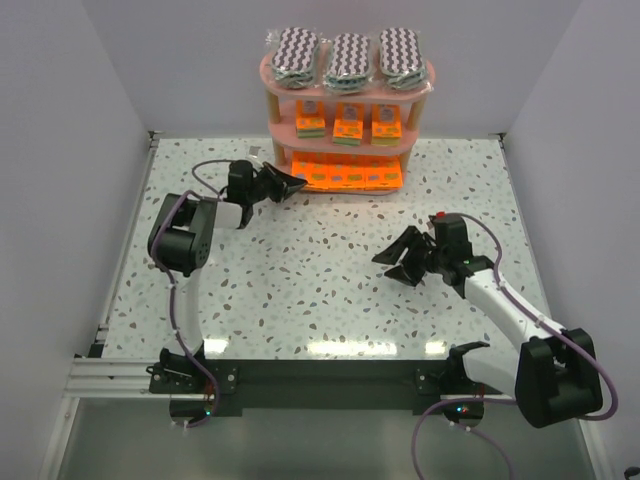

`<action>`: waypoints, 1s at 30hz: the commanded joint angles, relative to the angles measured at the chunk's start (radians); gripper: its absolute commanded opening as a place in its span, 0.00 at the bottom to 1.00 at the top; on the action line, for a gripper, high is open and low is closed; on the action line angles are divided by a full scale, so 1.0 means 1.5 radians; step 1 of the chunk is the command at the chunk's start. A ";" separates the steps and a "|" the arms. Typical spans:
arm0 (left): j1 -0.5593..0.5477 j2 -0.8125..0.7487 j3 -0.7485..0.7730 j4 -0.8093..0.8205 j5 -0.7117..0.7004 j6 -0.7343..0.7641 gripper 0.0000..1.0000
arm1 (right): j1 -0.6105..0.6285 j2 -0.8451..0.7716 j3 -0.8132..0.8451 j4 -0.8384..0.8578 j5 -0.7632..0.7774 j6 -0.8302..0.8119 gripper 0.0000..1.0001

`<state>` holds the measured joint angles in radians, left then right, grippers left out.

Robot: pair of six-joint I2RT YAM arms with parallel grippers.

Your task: Place and organize the cleaning sponges onto the shelf

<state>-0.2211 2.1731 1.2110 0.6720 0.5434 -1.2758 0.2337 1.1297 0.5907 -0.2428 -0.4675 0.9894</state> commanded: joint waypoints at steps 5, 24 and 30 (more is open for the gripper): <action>0.004 0.043 0.028 0.027 0.051 -0.007 0.00 | -0.011 0.012 0.024 0.032 -0.032 -0.015 0.60; 0.011 -0.126 -0.100 -0.058 0.061 0.069 0.89 | -0.015 0.009 0.046 0.024 -0.046 -0.026 0.62; 0.011 -0.314 -0.152 -0.297 0.052 0.246 0.92 | -0.015 -0.019 0.080 -0.041 -0.027 -0.080 0.68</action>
<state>-0.2050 1.8427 1.0077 0.4168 0.6125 -1.0935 0.2153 1.1408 0.6422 -0.2493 -0.5095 0.9356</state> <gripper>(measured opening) 0.911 0.664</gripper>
